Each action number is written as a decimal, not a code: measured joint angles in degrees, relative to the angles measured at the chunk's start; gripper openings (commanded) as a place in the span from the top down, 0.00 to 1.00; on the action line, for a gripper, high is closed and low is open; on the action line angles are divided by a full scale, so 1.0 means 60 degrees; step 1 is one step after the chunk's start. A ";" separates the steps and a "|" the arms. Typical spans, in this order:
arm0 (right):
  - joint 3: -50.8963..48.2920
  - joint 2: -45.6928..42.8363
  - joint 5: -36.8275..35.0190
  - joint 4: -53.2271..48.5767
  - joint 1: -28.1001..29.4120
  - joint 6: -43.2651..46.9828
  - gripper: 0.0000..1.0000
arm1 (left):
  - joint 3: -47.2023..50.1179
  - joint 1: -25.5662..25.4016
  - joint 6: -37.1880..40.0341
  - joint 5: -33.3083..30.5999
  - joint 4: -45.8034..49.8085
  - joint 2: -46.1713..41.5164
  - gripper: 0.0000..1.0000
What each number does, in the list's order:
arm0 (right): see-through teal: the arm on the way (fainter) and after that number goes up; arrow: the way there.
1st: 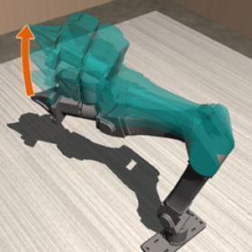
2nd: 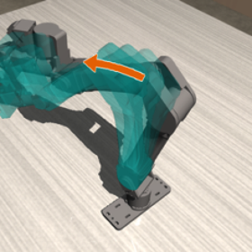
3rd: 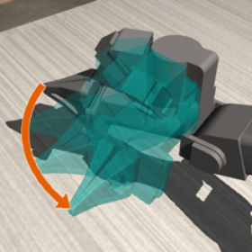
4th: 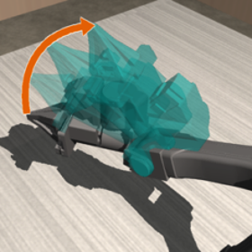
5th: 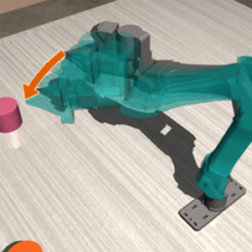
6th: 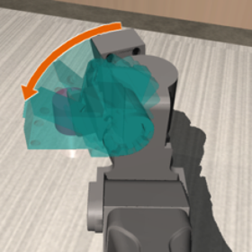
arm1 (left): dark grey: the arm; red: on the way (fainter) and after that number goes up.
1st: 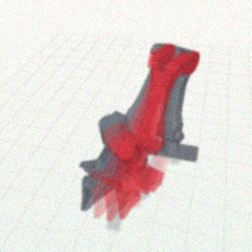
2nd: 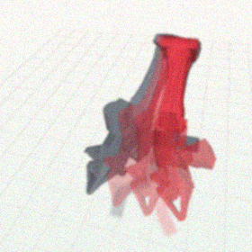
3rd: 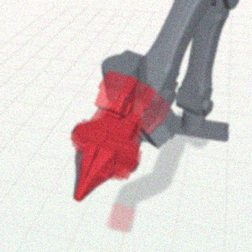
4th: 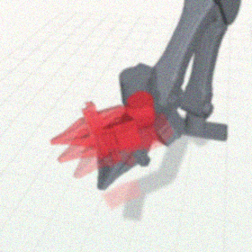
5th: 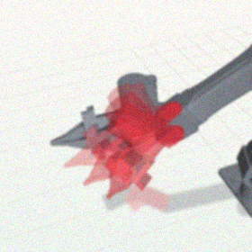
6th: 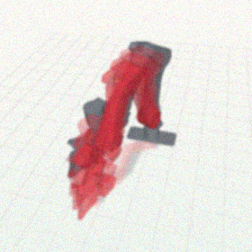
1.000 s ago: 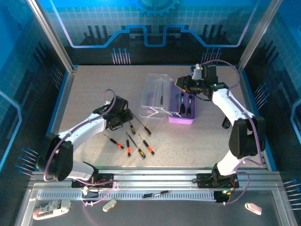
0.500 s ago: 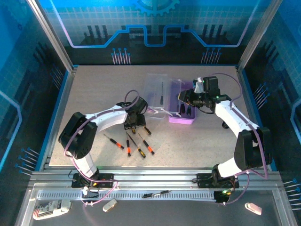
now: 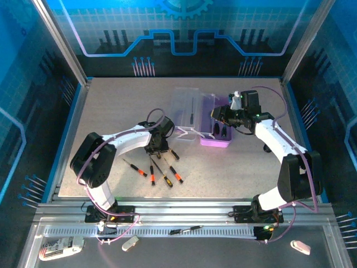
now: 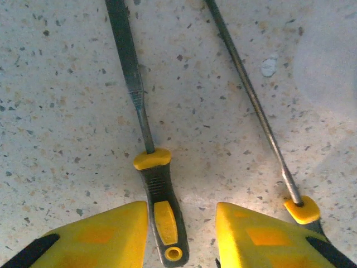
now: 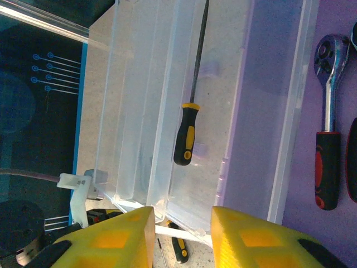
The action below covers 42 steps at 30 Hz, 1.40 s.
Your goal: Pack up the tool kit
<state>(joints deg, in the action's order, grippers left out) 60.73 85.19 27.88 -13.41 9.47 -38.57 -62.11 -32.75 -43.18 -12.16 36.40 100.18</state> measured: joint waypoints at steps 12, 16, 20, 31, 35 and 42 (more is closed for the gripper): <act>0.0000 0.0102 0.0000 0.0178 0.0044 -0.0069 0.68 | 0.0004 0.0000 0.0036 0.0000 0.0204 0.0102 0.66; 0.0000 0.0135 0.0000 0.0178 0.0047 -0.0069 0.68 | 0.0004 0.0040 0.0171 0.0015 0.0175 0.0229 0.70; 0.0000 0.0135 -0.0004 0.0178 0.0051 -0.0069 0.68 | 0.0004 0.0142 0.0211 0.0015 0.0171 0.0361 0.70; 0.0000 0.0135 -0.0004 0.0175 0.0055 -0.0073 0.68 | 0.0138 0.0193 0.0215 0.0022 0.0138 0.0361 0.70; 0.0000 0.0135 -0.0007 0.0175 0.0062 -0.0109 0.68 | 0.0208 0.0193 0.0182 0.0036 0.0069 0.0339 0.71; 0.0007 0.0135 -0.0011 0.0175 0.0248 -0.0197 0.68 | 0.0361 0.0208 0.0186 0.0036 -0.0033 0.0208 0.79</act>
<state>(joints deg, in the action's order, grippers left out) 60.77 86.00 27.81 -12.36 10.96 -39.75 -59.94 -31.51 -42.06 -11.94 36.21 101.43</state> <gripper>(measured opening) 0.321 0.219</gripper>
